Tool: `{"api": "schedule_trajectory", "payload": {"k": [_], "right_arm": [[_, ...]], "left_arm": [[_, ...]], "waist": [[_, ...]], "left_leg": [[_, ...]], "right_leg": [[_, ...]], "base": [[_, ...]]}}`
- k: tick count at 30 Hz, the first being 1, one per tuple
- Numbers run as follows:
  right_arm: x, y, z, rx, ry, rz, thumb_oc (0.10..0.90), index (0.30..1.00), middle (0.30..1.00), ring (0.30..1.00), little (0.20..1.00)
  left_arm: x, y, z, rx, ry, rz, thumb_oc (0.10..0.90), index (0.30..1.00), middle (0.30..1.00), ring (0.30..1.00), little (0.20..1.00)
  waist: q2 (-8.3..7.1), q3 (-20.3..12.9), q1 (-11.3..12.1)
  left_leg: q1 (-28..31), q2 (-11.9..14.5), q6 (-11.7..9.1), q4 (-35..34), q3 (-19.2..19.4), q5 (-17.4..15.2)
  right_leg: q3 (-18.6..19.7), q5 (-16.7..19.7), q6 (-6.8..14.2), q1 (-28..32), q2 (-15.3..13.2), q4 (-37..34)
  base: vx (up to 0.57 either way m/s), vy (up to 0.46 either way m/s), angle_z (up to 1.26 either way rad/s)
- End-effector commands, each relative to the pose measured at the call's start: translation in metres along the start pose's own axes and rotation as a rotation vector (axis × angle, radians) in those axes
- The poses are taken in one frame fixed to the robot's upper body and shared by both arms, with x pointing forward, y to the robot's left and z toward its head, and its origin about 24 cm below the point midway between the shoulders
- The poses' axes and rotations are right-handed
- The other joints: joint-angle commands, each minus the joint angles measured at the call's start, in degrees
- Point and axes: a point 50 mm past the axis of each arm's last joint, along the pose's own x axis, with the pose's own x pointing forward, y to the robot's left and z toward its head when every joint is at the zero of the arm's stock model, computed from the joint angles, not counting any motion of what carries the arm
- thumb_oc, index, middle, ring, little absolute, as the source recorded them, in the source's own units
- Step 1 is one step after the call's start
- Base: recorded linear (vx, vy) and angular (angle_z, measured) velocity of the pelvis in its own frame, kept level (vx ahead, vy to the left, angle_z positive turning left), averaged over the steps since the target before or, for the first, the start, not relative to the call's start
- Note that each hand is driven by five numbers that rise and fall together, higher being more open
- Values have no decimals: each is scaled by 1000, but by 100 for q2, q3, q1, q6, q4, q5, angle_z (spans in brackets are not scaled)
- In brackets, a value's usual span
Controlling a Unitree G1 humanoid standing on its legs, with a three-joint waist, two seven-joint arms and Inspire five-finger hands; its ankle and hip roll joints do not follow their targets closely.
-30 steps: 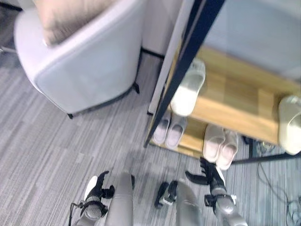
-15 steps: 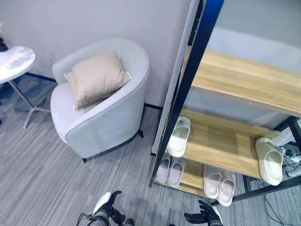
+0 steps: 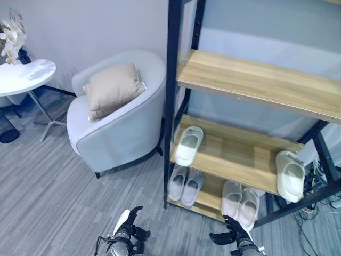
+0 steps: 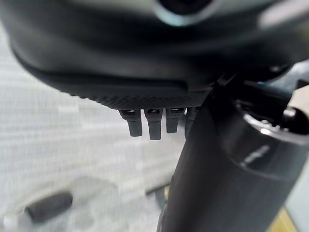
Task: Arrange the slippers neatly on the shoe rack.
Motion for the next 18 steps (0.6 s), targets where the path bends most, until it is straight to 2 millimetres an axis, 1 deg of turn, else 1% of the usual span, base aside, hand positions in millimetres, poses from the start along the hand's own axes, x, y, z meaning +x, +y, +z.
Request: {"api": "schedule_trajectory", "payload": {"k": [1,2,3,4,5,6,7,8,9,11,12,13,14,15,16,17,18], "right_arm": [[7,-12,27,-52,-120,-42,800,900,900,900,900],[6,-12,23,-60,-103,-37,800,900,900,900,900],[5,-11,21,-73,-98,-29,800,900,900,900,900],[5,-9,20,-73,-92,-28,800,900,900,900,900],[6,-9,19,-87,-88,-23,800,900,900,900,900],[6,-8,20,-80,-86,-27,800,900,900,900,900],[7,-10,23,-65,-87,-38,800,900,900,900,900],[8,-11,25,-55,-92,-41,800,900,900,900,900],[8,-11,25,-54,-92,-42,800,900,900,900,900],[7,-10,26,-50,-106,-37,800,900,900,900,900],[7,-10,26,-50,-106,-37,800,900,900,900,900],[7,-8,33,-67,-143,-31,800,900,900,900,900],[7,-7,38,-78,-162,-27,800,900,900,900,900],[8,-5,44,-83,-181,-22,800,900,900,900,900],[8,-5,44,-84,-182,-22,800,900,900,900,900],[10,1,55,-86,-210,-11,800,900,900,900,900],[11,5,58,-81,-214,-6,800,900,900,900,900]], "left_arm": [[20,12,87,-5,-337,13,800,900,900,900,900],[18,9,94,39,-380,-17,800,900,900,900,900],[15,5,98,60,-410,-39,800,900,900,900,900],[14,3,106,79,-446,-49,800,900,900,900,900],[13,-4,107,91,-453,-76,800,900,900,900,900],[10,-12,112,95,-475,-112,800,900,900,900,900],[6,-17,129,134,-552,-151,800,900,900,900,900],[5,-20,137,200,-593,-184,800,900,900,900,900],[4,-20,137,201,-594,-185,800,900,900,900,900],[-1,-27,149,265,-661,-243,800,900,900,900,900],[-1,-27,149,265,-660,-244,800,900,900,900,900],[-5,-27,155,308,-710,-249,800,900,900,900,900],[-6,-25,157,317,-726,-247,800,900,900,900,900],[-6,-25,156,317,-724,-243,800,900,900,900,900],[-6,-25,156,317,-725,-242,800,900,900,900,900],[-5,-23,154,319,-721,-231,800,900,900,900,900],[-5,-22,154,330,-723,-230,800,900,900,900,900]], "waist": [[-306,137,-128],[-326,130,-160],[-319,110,-180],[-304,87,-210],[-229,36,-271],[-150,10,-340],[-84,-20,-389],[-66,-56,-449],[-68,-53,-439],[-15,-120,-528],[-14,-116,-517],[35,-40,-568],[53,40,-567],[82,104,-563],[80,106,-555],[109,197,-508],[123,210,-489]], "left_leg": [[-363,-780,749,243,351,-470],[-282,-969,820,515,417,-737],[-113,-1165,888,588,431,-989],[7,-1419,962,675,389,-1162],[202,-1536,1047,466,397,-1259],[352,-1579,1100,301,378,-1250],[381,-1687,1138,84,320,-1172],[410,-1696,1131,-11,334,-1131],[423,-1695,1131,-32,335,-1121],[566,-1667,1178,-255,415,-1085],[589,-1665,1179,-281,422,-1076],[666,-1650,1209,-382,426,-1049],[666,-1612,1224,-392,473,-1030],[649,-1566,1231,-380,526,-1025],[641,-1568,1233,-376,537,-1027],[682,-1445,1222,-416,657,-1021],[702,-1393,1219,-452,708,-1006]], "right_leg": [[36,-687,582,206,-515,153],[15,-640,591,160,-555,149],[29,-608,606,146,-563,144],[42,-553,624,107,-567,143],[80,-552,664,64,-506,131],[124,-544,674,-11,-438,175],[117,-530,694,-64,-415,230],[125,-541,705,-72,-407,238],[128,-544,706,-71,-407,241],[138,-597,726,-56,-394,282],[146,-602,727,-50,-392,288],[143,-638,756,-142,-411,568],[169,-722,798,-266,-415,886],[103,-764,866,-394,-431,1160],[113,-788,869,-427,-435,1213],[-144,-763,1039,-693,-629,1715],[-314,-755,1107,-773,-789,1902]], "base": [[-89,-34,10],[-96,-40,10],[-58,-13,12],[-15,31,27],[-5,61,27],[12,91,16],[24,85,0],[21,59,0],[40,58,-2],[48,79,5],[1,122,2],[-67,107,-4],[-103,134,-25],[-80,59,-37],[-84,40,-48],[-62,4,-54],[-54,-21,-60]]}}
